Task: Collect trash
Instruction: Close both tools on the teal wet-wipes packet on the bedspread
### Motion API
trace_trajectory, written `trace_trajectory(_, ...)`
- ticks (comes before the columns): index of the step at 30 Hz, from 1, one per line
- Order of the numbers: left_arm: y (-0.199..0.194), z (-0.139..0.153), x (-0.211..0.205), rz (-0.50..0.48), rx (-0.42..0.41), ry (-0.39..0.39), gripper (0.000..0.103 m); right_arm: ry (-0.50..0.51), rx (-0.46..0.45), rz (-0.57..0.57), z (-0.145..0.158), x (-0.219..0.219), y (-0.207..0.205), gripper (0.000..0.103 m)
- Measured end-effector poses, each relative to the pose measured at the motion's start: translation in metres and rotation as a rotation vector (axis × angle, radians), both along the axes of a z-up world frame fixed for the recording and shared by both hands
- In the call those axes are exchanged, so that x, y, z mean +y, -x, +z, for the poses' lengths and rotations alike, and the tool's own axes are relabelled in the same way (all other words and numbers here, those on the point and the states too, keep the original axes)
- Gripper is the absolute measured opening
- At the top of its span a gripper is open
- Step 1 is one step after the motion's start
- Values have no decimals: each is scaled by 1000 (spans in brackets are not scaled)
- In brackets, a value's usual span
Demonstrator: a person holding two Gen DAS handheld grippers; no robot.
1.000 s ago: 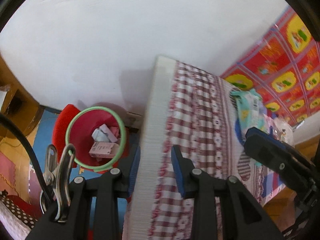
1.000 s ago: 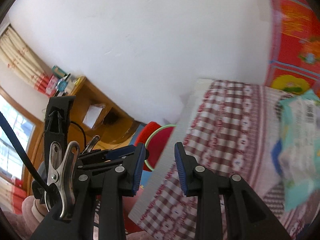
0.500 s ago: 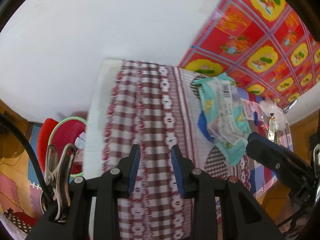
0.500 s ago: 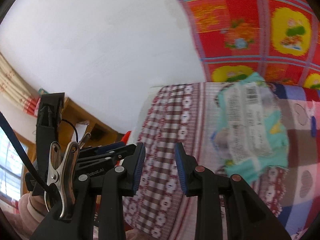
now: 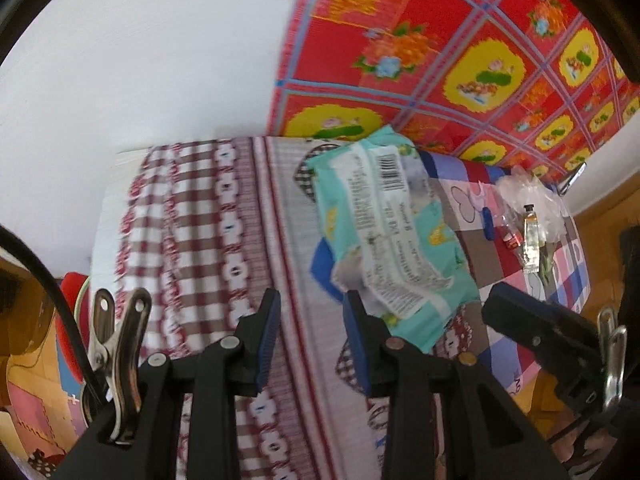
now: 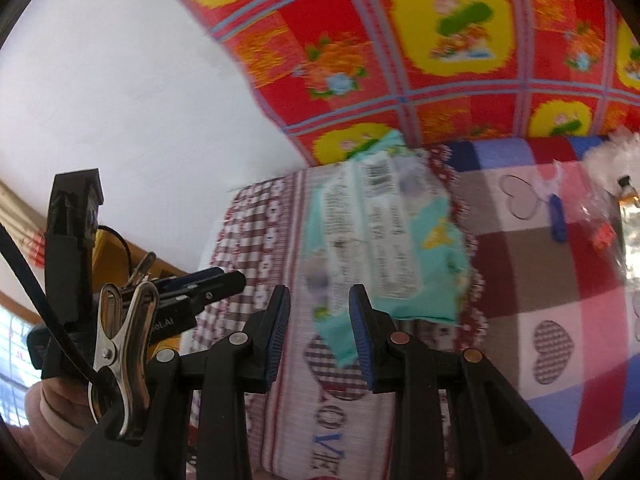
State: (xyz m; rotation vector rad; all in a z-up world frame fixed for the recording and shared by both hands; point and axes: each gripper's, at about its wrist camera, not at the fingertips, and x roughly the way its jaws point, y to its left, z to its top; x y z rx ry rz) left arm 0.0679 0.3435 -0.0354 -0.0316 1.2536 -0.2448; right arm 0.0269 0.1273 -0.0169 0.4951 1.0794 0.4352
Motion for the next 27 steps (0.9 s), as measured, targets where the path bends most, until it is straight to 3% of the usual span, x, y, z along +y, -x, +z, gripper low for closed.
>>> trace_trajectory(9, -34, -24, -35, -35, 9, -23, 47, 46, 72, -45, -35, -29, -4, 32)
trace_trajectory(16, -50, -48, -50, -15, 53, -108, 47, 24, 152, -46, -59, -42, -8, 33)
trace_trajectory(22, -41, -64, -60, -9, 114, -91, 46, -1, 168, -14, -70, -42, -15, 38)
trace_trajectory(27, -23, -63, -67, -27, 137, -63, 36, 43, 133, -35, -66, -51, -20, 38)
